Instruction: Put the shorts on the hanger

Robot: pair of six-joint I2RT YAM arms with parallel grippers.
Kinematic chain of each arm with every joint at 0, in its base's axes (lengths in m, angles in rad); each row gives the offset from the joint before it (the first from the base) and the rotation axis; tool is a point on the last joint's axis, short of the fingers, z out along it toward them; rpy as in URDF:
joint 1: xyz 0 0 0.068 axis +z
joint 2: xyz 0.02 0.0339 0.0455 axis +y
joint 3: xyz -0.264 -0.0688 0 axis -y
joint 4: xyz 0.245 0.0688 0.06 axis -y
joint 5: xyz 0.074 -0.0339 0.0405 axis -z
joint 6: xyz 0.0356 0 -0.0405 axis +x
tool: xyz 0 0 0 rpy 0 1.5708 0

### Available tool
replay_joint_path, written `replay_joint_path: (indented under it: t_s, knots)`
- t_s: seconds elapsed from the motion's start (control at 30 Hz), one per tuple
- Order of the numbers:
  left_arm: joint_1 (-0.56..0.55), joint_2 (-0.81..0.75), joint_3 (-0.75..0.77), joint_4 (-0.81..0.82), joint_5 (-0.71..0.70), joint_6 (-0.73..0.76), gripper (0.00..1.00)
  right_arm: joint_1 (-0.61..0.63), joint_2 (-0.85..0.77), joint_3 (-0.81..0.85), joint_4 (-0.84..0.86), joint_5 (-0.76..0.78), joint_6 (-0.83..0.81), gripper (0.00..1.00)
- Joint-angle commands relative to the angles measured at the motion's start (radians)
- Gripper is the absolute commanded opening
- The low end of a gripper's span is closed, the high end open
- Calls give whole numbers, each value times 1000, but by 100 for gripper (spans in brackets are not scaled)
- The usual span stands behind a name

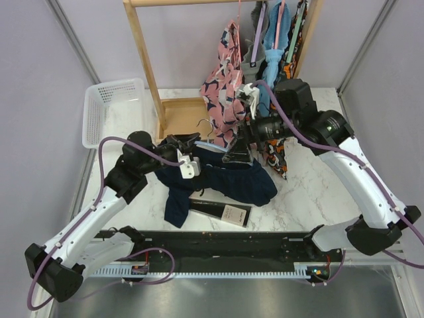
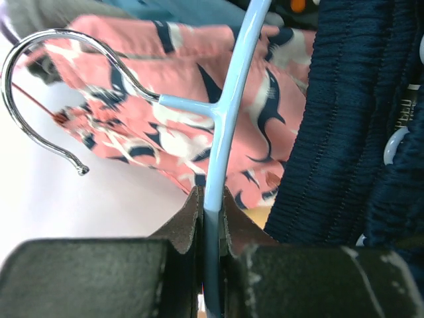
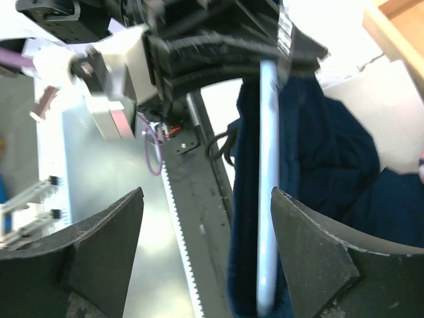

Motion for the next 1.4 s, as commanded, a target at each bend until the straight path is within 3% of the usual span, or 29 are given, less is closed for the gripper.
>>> replay_joint_path:
  t_s: [0.0, 0.2, 0.37, 0.6, 0.67, 0.73, 0.8, 0.9, 0.93, 0.97, 1.03, 1.13, 1.37]
  knots:
    - [10, -45, 21, 243, 125, -76, 2, -38, -53, -84, 19, -129, 35, 83]
    - [10, -51, 24, 226, 171, -30, 2, -83, -45, -104, 36, -182, 74, 80]
    - [11, -31, 30, 243, 142, -26, 2, -92, -44, -119, 106, -342, 152, 48]
    - [22, 14, 31, 337, 128, -48, 2, -91, -96, -312, 381, -496, 453, 39]
    - [22, 24, 42, 355, 128, -57, 2, -91, -102, -358, 482, -523, 568, 29]
    - [22, 35, 47, 361, 120, -56, 2, -91, -102, -360, 542, -528, 629, 1]
    - [22, 38, 48, 364, 110, -80, 2, -92, -102, -354, 617, -519, 703, 0]
    - [22, 0, 62, 346, 74, -190, 46, -91, -124, -360, 875, -462, 904, 0]
    - [22, -14, 83, 310, 73, -221, 60, -91, -105, -333, 868, -448, 903, 0]
    - [22, -26, 96, 300, 64, -255, 66, -94, -95, -273, 866, -439, 901, 0]
    - [22, -55, 143, 291, -26, -379, 91, -115, -59, -193, 854, -399, 903, 0]
    - [22, -94, 201, 239, -163, -480, 99, -144, 1, -110, 820, -323, 913, 0]
    - [22, -181, 223, 225, -254, -517, 99, -161, 154, 149, 763, -68, 998, 0]
